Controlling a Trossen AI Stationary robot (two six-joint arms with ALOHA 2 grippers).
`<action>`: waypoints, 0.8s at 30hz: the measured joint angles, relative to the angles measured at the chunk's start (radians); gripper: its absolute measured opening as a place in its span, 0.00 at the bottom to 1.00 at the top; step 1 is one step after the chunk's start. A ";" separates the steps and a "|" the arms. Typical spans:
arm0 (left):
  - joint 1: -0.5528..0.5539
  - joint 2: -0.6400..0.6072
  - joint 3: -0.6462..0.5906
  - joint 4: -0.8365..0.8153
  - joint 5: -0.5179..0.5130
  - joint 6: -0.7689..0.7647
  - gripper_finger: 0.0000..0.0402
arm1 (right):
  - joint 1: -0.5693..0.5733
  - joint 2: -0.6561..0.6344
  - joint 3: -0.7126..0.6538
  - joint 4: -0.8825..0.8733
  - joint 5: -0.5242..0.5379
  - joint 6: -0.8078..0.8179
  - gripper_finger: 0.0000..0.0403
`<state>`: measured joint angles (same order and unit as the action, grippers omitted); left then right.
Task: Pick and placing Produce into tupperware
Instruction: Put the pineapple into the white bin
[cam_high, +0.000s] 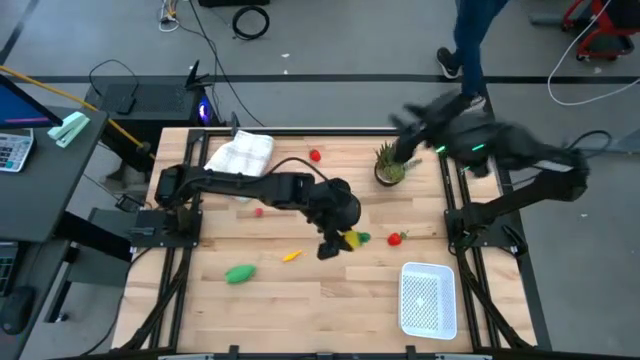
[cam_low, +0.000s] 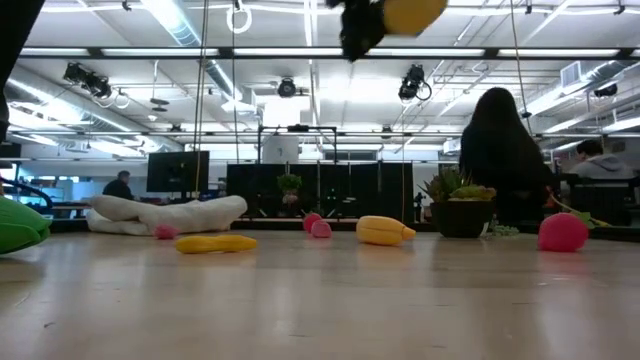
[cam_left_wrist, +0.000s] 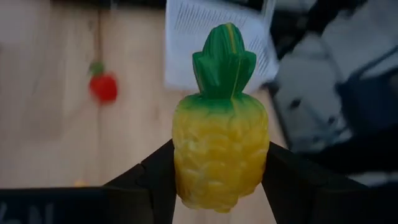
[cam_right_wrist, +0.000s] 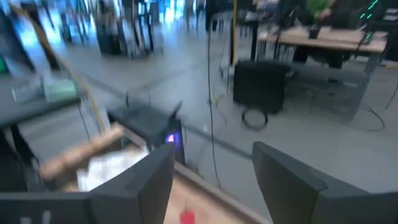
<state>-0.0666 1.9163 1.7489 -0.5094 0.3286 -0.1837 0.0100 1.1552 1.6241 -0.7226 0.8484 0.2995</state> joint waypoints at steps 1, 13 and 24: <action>-0.006 0.000 0.000 0.042 -0.001 -0.022 0.51 | -0.008 -0.016 0.022 -0.001 0.001 -0.007 0.56; -0.068 0.124 0.002 0.632 -0.013 -0.106 0.50 | -0.061 -0.093 0.061 -0.110 -0.010 0.060 0.56; -0.087 0.506 0.389 0.712 -0.029 -0.101 0.50 | -0.061 0.003 0.061 -0.204 -0.009 0.036 0.56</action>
<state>-0.1539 2.4224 2.1380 0.2030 0.2994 -0.2852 -0.0505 1.1583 1.6855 -0.9265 0.8390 0.3355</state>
